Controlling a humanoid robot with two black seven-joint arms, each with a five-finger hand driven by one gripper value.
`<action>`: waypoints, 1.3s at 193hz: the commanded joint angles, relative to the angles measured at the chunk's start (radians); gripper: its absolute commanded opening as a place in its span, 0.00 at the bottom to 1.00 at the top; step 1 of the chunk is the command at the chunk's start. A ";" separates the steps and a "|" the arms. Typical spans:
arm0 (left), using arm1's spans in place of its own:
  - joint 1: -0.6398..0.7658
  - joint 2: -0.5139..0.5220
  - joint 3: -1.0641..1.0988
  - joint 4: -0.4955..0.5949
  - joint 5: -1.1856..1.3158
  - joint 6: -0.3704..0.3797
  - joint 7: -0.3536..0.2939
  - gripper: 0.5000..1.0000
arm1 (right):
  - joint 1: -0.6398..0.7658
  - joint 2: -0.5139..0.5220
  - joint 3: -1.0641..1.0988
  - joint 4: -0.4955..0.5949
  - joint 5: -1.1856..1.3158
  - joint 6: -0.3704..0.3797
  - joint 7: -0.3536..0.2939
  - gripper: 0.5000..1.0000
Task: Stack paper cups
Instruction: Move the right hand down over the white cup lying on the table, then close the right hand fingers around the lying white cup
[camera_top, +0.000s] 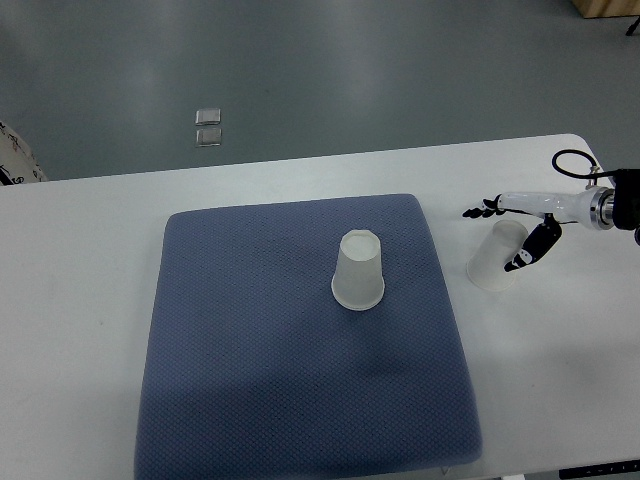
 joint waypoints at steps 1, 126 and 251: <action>0.000 0.000 0.000 0.001 0.000 0.000 0.000 1.00 | -0.004 0.001 -0.010 -0.001 -0.002 -0.010 -0.001 0.79; 0.000 0.000 0.000 -0.001 0.000 0.000 0.000 1.00 | -0.003 -0.003 -0.037 -0.001 -0.012 -0.011 0.004 0.34; 0.000 0.000 0.000 -0.001 0.000 0.000 0.000 1.00 | 0.116 -0.022 -0.011 0.014 0.005 0.041 0.071 0.03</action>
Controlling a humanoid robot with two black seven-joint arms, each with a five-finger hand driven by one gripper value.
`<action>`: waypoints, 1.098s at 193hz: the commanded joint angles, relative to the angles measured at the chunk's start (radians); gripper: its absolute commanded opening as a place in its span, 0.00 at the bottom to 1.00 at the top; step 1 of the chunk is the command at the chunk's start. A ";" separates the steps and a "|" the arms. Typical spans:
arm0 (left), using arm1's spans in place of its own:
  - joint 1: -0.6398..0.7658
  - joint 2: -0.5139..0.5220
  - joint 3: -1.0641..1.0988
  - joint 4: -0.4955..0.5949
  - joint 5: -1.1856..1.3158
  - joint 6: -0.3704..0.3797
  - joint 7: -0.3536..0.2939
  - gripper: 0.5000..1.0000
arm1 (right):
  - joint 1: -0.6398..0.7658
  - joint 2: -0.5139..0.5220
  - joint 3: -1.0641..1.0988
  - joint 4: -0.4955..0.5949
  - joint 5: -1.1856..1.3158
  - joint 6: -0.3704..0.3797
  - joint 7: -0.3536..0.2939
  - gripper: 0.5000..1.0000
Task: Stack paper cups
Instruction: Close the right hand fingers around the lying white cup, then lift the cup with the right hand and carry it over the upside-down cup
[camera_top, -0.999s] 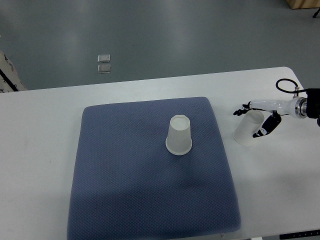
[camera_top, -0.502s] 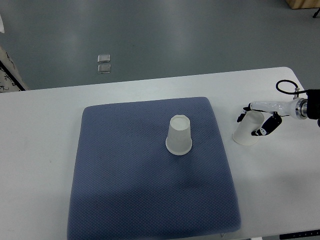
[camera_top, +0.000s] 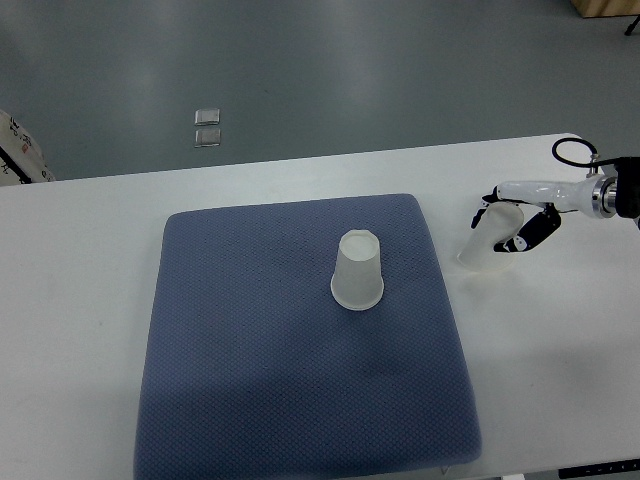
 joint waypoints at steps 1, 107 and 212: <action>0.000 0.000 0.001 -0.001 0.000 -0.001 0.000 1.00 | 0.055 -0.008 0.011 0.000 0.004 0.031 0.029 0.04; 0.000 0.000 0.000 -0.001 0.000 -0.001 0.000 1.00 | 0.287 -0.023 0.021 0.296 0.127 0.178 0.023 0.08; 0.000 0.000 0.000 -0.001 0.000 0.001 0.000 1.00 | 0.307 0.081 0.014 0.298 0.125 0.181 -0.037 0.20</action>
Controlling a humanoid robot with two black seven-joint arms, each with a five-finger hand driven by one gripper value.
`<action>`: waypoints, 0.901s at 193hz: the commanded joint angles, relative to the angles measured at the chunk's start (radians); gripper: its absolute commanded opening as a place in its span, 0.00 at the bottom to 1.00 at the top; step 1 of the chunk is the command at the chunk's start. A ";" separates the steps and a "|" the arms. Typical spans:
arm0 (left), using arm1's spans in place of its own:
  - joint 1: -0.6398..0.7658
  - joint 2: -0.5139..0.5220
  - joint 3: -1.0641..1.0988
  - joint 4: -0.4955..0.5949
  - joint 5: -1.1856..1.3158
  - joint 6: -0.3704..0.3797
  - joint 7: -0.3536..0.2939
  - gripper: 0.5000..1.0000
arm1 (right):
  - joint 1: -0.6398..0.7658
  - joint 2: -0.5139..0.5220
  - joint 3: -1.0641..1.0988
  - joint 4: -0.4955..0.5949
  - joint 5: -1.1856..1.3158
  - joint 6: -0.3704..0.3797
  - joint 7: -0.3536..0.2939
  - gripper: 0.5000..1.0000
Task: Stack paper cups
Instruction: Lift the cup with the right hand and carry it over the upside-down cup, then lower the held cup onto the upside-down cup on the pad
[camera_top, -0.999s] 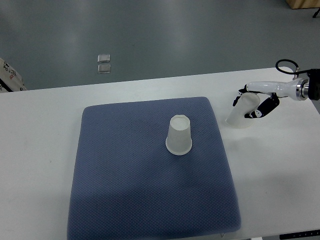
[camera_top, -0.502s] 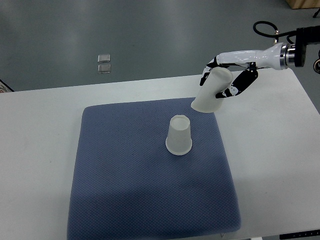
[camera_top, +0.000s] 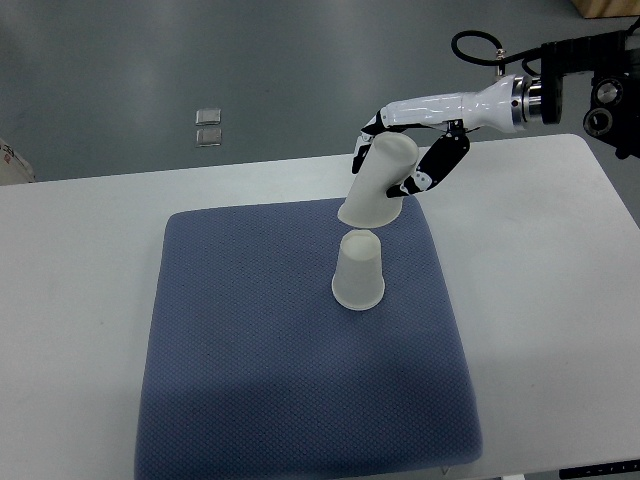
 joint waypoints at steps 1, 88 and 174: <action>0.000 0.000 -0.001 0.000 0.000 0.001 0.000 1.00 | -0.005 0.023 -0.005 0.001 -0.001 0.001 -0.006 0.20; 0.000 0.000 -0.001 0.001 0.000 -0.001 0.000 1.00 | -0.020 0.028 -0.016 0.003 -0.002 0.001 -0.008 0.22; 0.000 0.000 -0.001 0.000 0.000 -0.001 0.000 1.00 | -0.039 0.030 -0.017 0.003 -0.004 0.000 -0.026 0.34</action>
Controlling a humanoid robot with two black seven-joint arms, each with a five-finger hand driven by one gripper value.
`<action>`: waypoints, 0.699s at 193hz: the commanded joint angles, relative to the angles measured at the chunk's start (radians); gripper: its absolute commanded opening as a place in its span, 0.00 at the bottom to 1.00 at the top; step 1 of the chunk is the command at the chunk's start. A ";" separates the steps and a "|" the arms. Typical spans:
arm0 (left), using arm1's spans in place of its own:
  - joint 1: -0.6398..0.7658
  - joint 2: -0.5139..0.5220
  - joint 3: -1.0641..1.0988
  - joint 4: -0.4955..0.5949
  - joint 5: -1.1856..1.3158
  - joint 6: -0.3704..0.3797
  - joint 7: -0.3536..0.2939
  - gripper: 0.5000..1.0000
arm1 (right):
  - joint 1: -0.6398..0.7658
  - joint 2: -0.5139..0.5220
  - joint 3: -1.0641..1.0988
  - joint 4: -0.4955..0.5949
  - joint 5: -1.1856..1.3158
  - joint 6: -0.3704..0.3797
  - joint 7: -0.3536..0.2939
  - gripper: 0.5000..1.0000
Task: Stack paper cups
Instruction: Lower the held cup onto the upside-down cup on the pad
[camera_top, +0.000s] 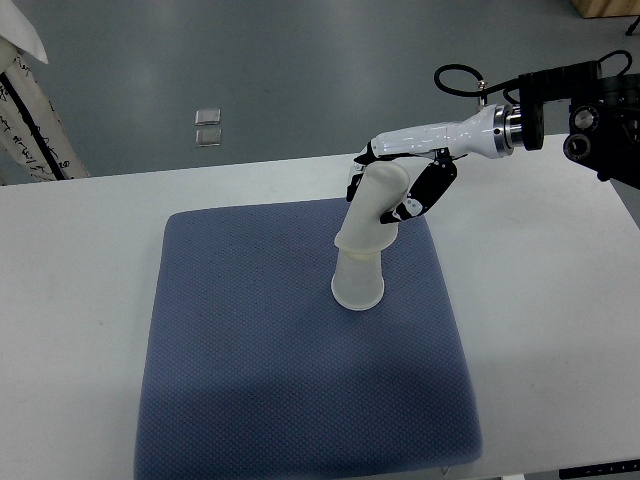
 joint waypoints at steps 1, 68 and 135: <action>0.000 0.000 0.000 -0.001 0.000 0.001 0.000 1.00 | -0.002 0.001 -0.001 0.000 0.000 0.000 -0.003 0.34; 0.000 0.000 0.000 -0.001 0.000 0.000 0.000 1.00 | -0.006 0.008 -0.001 0.000 0.001 0.001 -0.003 0.44; 0.000 0.000 0.000 -0.001 0.000 0.000 0.000 1.00 | -0.006 0.008 -0.002 0.009 0.001 0.008 -0.005 0.50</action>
